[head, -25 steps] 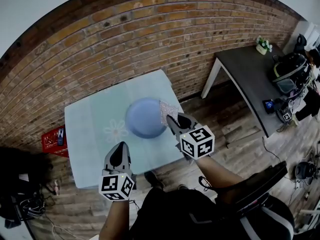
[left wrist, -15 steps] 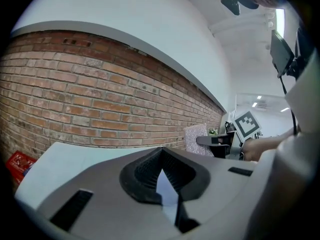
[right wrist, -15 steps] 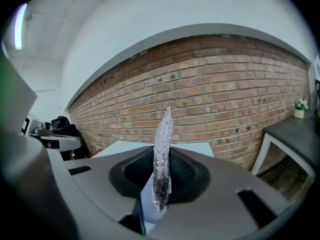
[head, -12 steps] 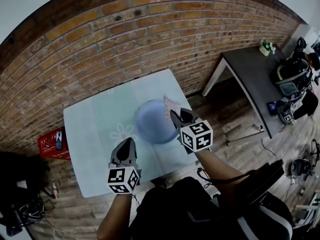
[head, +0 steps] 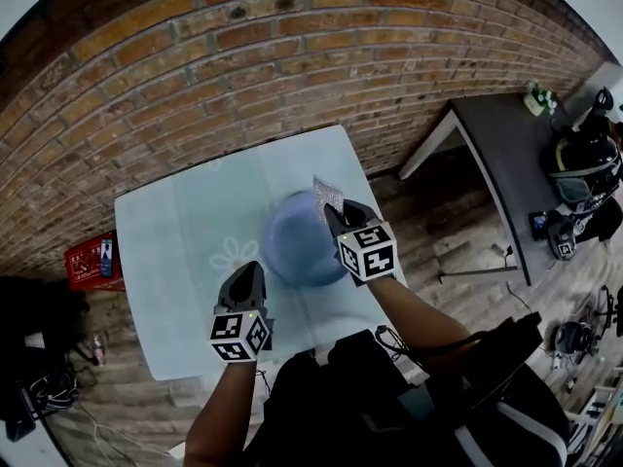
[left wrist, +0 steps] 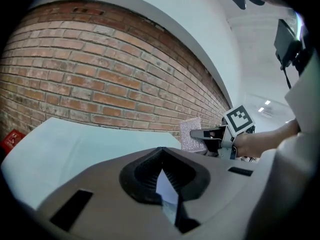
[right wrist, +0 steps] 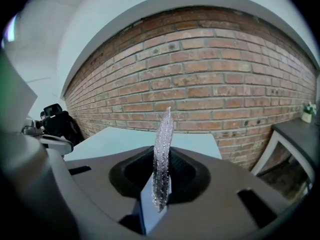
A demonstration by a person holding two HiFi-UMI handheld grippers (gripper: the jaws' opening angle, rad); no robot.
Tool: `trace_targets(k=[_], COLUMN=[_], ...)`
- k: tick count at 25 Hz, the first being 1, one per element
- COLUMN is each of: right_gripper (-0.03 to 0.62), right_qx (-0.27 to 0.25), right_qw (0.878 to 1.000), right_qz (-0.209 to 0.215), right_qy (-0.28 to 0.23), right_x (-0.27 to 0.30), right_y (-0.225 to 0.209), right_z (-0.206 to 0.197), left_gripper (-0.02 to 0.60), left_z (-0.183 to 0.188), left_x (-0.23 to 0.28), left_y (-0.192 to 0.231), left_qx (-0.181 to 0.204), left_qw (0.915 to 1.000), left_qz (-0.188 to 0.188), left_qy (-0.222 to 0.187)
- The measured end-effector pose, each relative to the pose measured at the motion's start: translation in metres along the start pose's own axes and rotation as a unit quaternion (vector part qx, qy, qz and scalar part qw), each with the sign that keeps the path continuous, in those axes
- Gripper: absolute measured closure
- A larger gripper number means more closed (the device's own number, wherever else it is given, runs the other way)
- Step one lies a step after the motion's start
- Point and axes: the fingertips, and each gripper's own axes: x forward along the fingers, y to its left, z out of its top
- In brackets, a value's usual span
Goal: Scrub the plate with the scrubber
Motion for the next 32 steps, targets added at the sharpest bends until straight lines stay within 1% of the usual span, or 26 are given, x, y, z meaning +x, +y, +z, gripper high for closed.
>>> trace_targets(k=[4, 8, 12, 13, 15, 16, 18, 22, 24, 26, 29, 32], right_gripper=[0.520, 0.520, 0.520, 0.520, 0.520, 0.519, 0.520, 0.520, 0.520, 0.520, 0.520, 0.520], right_qx=[-0.021, -0.055, -0.064, -0.069, -0.082, -0.089, -0.101, -0.121, -0.126, -0.129, -0.131, -0.139], right_qw=[1.000, 0.998, 0.997, 0.997, 0.996, 0.995, 0.994, 0.992, 0.992, 0.991, 0.990, 0.988], right_qz=[0.009, 0.009, 0.008, 0.008, 0.009, 0.009, 0.010, 0.013, 0.020, 0.027, 0.042, 0.066], right_qy=[0.017, 0.030, 0.033, 0.036, 0.040, 0.039, 0.032, 0.022, 0.019, 0.019, 0.019, 0.029], right_x=[0.027, 0.045, 0.062, 0.065, 0.070, 0.073, 0.078, 0.084, 0.087, 0.089, 0.093, 0.097], right_y=[-0.006, -0.010, -0.013, -0.011, -0.006, -0.004, 0.001, 0.012, 0.019, 0.026, 0.039, 0.058], right_z=[-0.008, -0.016, -0.021, -0.024, -0.030, -0.031, -0.029, -0.024, -0.022, -0.022, -0.024, -0.033], left_gripper=[0.572, 0.571, 0.569, 0.555, 0.469, 0.451, 0.449, 0.453, 0.468, 0.500, 0.505, 0.506], left_z=[-0.015, -0.035, -0.053, -0.058, -0.070, -0.075, -0.083, -0.099, -0.105, -0.109, -0.109, -0.108], left_x=[0.019, 0.030, 0.045, 0.048, 0.055, 0.058, 0.063, 0.069, 0.070, 0.070, 0.071, 0.071], left_y=[0.007, 0.014, 0.021, 0.021, 0.020, 0.020, 0.020, 0.025, 0.028, 0.029, 0.029, 0.029], left_qx=[-0.001, -0.028, -0.020, -0.020, -0.023, -0.022, -0.017, -0.008, -0.008, -0.009, -0.015, -0.015], left_qw=[0.9995, 0.9980, 0.9968, 0.9964, 0.9951, 0.9945, 0.9932, 0.9894, 0.9877, 0.9872, 0.9881, 0.9888], left_qz=[0.024, 0.043, 0.048, 0.045, 0.036, 0.033, 0.033, 0.045, 0.048, 0.048, 0.038, 0.032], left_qy=[0.018, 0.036, 0.061, 0.070, 0.089, 0.097, 0.110, 0.138, 0.148, 0.152, 0.148, 0.145])
